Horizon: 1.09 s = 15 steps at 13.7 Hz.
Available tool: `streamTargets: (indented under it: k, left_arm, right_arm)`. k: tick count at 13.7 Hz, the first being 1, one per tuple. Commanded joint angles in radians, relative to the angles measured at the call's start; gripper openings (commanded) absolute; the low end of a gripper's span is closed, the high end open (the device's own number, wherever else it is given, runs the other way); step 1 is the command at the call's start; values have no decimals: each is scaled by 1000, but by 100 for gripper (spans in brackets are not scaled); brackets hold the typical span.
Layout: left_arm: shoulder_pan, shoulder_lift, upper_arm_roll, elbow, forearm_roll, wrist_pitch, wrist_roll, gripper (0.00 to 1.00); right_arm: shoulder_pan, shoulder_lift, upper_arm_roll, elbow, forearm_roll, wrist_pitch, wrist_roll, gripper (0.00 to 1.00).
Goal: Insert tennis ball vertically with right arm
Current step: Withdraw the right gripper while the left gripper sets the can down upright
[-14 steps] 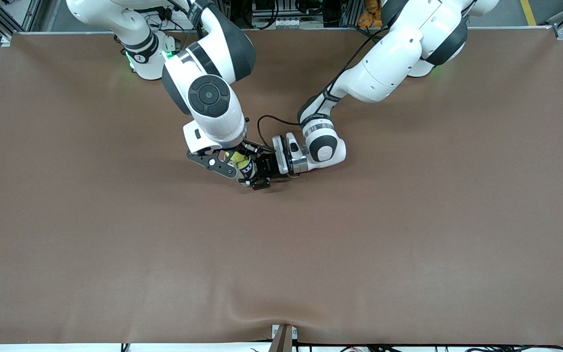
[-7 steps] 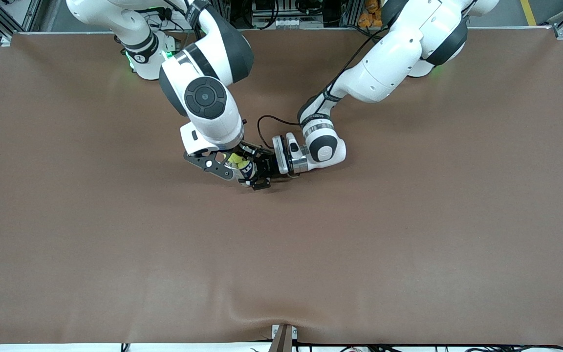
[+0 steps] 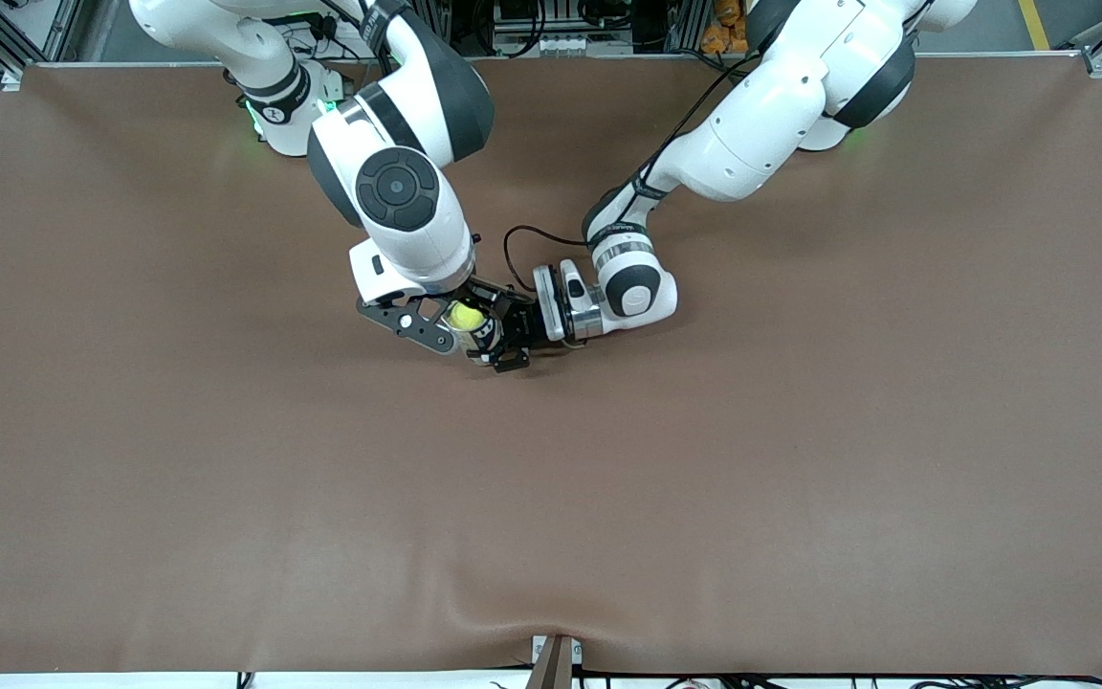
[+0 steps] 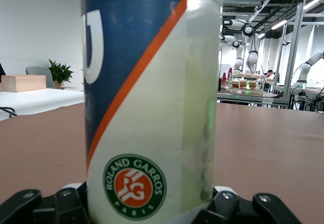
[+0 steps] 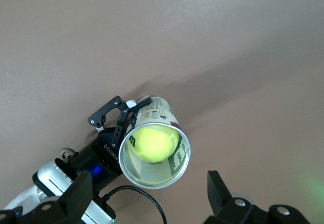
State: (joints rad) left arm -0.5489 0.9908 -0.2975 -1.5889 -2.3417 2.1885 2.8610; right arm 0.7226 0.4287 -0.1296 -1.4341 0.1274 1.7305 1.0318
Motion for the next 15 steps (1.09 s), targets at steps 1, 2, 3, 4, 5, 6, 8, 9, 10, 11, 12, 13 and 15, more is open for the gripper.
streamTargets:
  k: [1, 2, 3, 4, 5, 6, 8, 9, 10, 11, 12, 13, 15]
  left_arm:
    - [14, 46, -28, -3, -88, -7, 394, 62]
    - [14, 46, -28, -3, -88, -7, 393, 68]
    - [14, 48, -28, -3, -88, -7, 391, 70]
    - [14, 48, -28, -5, -88, -7, 386, 75]
    - [14, 48, -28, -5, -88, -7, 386, 77]
    - [14, 48, -28, -5, -90, -7, 386, 100]
    - [15, 46, -28, -8, -90, -7, 380, 100]
    - [15, 45, -28, -9, -88, -6, 367, 100]
    - [17, 39, -28, -14, -87, -6, 354, 100]
    - [21, 32, -28, -25, -87, -6, 348, 100]
    - [26, 29, -28, -34, -87, -6, 340, 100]
    - [27, 26, -29, -43, -85, -6, 328, 100]
    - [33, -6, -32, -80, -85, -4, 308, 100]
  right_arm:
    - [-63, -25, 8, 62, -3, -84, -21, 100]
    - [-90, -28, 5, 92, -3, -138, -66, 100]
    - [-112, -37, 4, 122, -5, -199, -135, 100]
    - [-139, -66, -2, 141, -9, -251, -218, 100]
    - [-162, -95, -16, 142, -14, -282, -295, 100]
    - [-184, -138, -28, 142, -17, -305, -374, 100]
    - [-222, -188, -45, 136, -18, -363, -513, 100]
    - [-244, -201, -53, 136, -18, -383, -547, 100]
    - [-258, -226, -60, 136, -18, -393, -574, 100]
    - [-268, -258, -67, 124, -26, -393, -587, 100]
    - [-278, -290, -68, 110, -46, -393, -607, 100]
    - [-288, -315, -70, 98, -58, -393, -671, 100]
    - [-331, -367, -70, 54, -74, -391, -784, 100]
